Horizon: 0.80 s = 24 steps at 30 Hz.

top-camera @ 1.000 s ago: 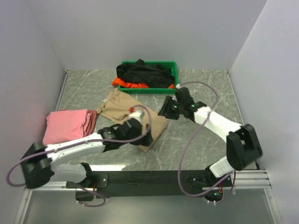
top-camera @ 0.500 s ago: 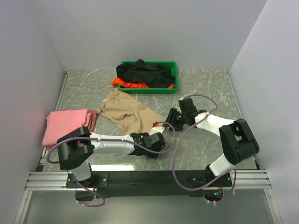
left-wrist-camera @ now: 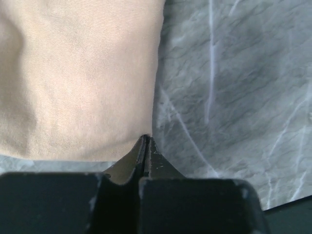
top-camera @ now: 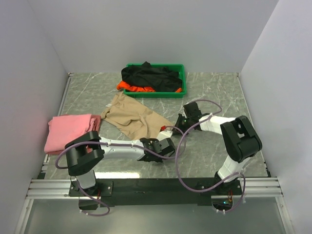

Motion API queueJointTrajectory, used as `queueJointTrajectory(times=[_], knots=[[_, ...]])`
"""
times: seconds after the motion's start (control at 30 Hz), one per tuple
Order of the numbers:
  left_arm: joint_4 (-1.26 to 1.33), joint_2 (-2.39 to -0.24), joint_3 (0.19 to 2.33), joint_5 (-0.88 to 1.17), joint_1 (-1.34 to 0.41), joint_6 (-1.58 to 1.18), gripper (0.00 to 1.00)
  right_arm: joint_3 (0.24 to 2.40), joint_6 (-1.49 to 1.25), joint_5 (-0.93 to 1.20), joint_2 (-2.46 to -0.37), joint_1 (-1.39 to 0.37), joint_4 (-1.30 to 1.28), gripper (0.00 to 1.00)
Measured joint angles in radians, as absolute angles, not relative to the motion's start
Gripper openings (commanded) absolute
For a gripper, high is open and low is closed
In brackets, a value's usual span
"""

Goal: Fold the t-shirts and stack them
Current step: Fold the tshirt

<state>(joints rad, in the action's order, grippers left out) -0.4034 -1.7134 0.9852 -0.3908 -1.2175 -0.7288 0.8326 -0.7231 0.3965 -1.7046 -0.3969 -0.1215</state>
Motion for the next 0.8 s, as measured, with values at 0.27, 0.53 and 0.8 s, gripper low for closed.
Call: queueJointTrajectory(times=[0.27, 0.53, 0.8], knots=[[-0.304, -1.713, 0.986, -0.213, -1.273, -0.728, 0.01, 0.794, -0.697, 0.311, -1.618, -0.344, -0.202, 0.0], [-0.282, -1.891, 1.187, 0.004, -1.36, -0.717, 0.28, 0.706, -0.647, 0.242, -1.491, -0.256, -0.3, 0.0], [-0.372, -1.818, 1.23, -0.051, -1.358, -0.71, 0.98, 0.705, -0.627, 0.224, -1.49, -0.246, -0.314, 0.1]])
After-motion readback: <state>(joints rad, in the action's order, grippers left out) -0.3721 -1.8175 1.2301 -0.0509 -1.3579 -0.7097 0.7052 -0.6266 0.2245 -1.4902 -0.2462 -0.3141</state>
